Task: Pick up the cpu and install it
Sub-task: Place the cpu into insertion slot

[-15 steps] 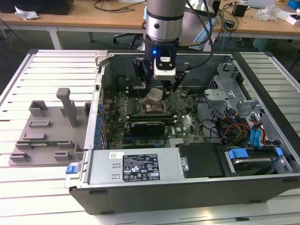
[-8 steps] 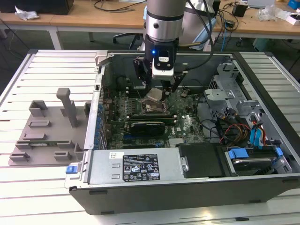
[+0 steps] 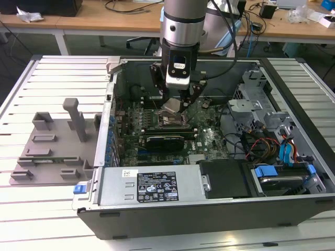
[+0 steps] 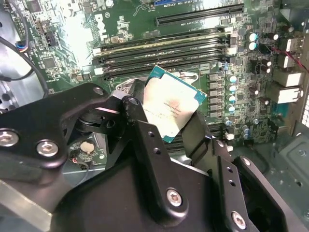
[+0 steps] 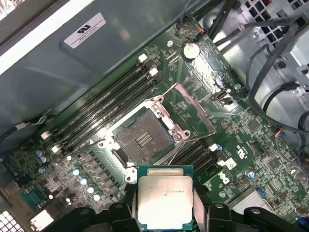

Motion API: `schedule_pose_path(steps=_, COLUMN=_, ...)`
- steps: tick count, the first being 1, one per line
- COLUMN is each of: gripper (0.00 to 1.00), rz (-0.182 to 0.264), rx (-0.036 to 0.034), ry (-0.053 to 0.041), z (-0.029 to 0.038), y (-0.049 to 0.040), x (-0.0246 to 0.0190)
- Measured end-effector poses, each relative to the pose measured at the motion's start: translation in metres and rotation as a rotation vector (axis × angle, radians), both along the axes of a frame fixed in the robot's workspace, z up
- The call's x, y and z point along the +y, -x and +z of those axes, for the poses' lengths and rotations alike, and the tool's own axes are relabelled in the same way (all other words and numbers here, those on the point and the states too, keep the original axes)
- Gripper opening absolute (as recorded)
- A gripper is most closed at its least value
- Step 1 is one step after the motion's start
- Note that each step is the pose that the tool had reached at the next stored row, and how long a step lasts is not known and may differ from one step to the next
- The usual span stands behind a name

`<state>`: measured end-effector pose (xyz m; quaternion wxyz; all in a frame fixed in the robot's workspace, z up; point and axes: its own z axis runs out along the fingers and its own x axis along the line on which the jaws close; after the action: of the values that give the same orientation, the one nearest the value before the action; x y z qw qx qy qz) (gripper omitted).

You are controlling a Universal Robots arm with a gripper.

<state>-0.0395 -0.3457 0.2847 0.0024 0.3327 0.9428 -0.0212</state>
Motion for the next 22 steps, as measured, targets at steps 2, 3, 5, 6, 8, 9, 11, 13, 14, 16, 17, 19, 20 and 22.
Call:
schedule_pose_path(steps=2, gripper=0.55, rz=-0.012, rx=0.0000, ry=0.0000, z=0.0000, y=0.0000, x=0.0000)
schedule_pose_path(steps=3, gripper=0.55, rz=-0.022, rx=-0.0001, ry=0.0000, z=0.0000, y=0.0000, x=0.0000)
schedule_pose_path(steps=5, gripper=0.55, rz=-0.043, rx=-0.0001, ry=-0.0001, z=0.0000, y=0.0000, x=0.0000)
schedule_pose_path(steps=6, gripper=0.55, rz=-0.050, rx=-0.0001, ry=0.0000, z=0.0000, y=0.0000, x=0.0000)
schedule_pose_path(steps=8, gripper=0.55, rz=-0.068, rx=-0.0001, ry=0.0000, z=0.0000, y=0.0000, x=0.0000)
schedule_pose_path(steps=9, gripper=0.55, rz=-0.082, rx=0.0000, ry=0.0000, z=-0.0001, y=0.0000, x=0.0000)
schedule_pose_path(steps=11, gripper=0.55, rz=-0.100, rx=-0.0001, ry=0.0000, z=-0.0001, y=0.0000, x=0.0000)
schedule_pose_path(steps=13, gripper=0.55, rz=-0.115, rx=0.0000, ry=0.0000, z=-0.0001, y=0.0000, x=0.0000)
schedule_pose_path(steps=14, gripper=0.55, rz=-0.122, rx=0.0000, ry=0.0000, z=-0.0001, y=0.0000, x=0.0000)
schedule_pose_path(steps=16, gripper=0.55, rz=-0.138, rx=0.0000, ry=0.0000, z=-0.0001, y=0.0000, x=0.0000)
schedule_pose_path(steps=17, gripper=0.55, rz=-0.152, rx=0.0000, ry=0.0000, z=-0.0001, y=0.0000, x=0.0000)
schedule_pose_path(steps=19, gripper=0.55, rz=-0.169, rx=-0.0001, ry=-0.0001, z=-0.0001, y=0.0000, x=0.0000)
schedule_pose_path(steps=20, gripper=0.55, rz=-0.174, rx=0.0000, ry=0.0000, z=-0.0001, y=0.0000, x=0.0000)
schedule_pose_path(steps=22, gripper=0.55, rz=-0.190, rx=-0.0001, ry=0.0000, z=-0.0001, y=0.0000, x=0.0000)
